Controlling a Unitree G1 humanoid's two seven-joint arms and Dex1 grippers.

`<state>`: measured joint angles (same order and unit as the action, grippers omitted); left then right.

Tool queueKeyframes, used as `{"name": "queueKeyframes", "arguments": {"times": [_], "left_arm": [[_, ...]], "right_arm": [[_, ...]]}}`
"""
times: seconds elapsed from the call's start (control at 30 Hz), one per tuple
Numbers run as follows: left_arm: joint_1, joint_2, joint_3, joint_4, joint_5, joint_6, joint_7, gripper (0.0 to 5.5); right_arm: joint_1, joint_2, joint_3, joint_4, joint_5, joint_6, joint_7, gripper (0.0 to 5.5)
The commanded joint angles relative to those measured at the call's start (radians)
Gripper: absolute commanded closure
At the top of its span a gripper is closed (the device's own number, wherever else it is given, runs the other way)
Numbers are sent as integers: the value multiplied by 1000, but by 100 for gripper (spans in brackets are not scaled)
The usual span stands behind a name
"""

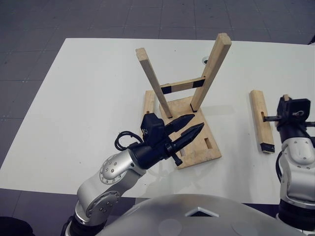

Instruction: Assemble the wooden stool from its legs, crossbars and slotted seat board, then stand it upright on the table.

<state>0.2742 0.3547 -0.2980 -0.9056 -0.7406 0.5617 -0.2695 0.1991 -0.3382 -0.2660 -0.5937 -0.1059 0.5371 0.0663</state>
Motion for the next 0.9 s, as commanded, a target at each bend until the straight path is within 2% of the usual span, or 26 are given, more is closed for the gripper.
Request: {"name": "queueKeyframes", "arguments": {"times": [0.03, 0.2, 0.33, 0.67, 0.9], "left_arm": [[-1, 8, 2, -9, 3, 14, 10, 379], [3, 5, -6, -14, 6, 12, 15, 379], [7, -2, -18, -14, 12, 9, 24, 379], [15, -4, -30, -16, 17, 4, 31, 379], [19, -1, -24, -17, 15, 4, 30, 379]], "right_arm": [[-89, 4, -33, -92, -8, 44, -29, 508], [-105, 123, 34, -131, 56, 50, -37, 508], [-76, 240, 42, -104, 262, 3, 48, 508], [-78, 176, -2, 111, 276, -159, 94, 508], [-74, 114, -67, 95, 299, -152, 96, 508]]}}
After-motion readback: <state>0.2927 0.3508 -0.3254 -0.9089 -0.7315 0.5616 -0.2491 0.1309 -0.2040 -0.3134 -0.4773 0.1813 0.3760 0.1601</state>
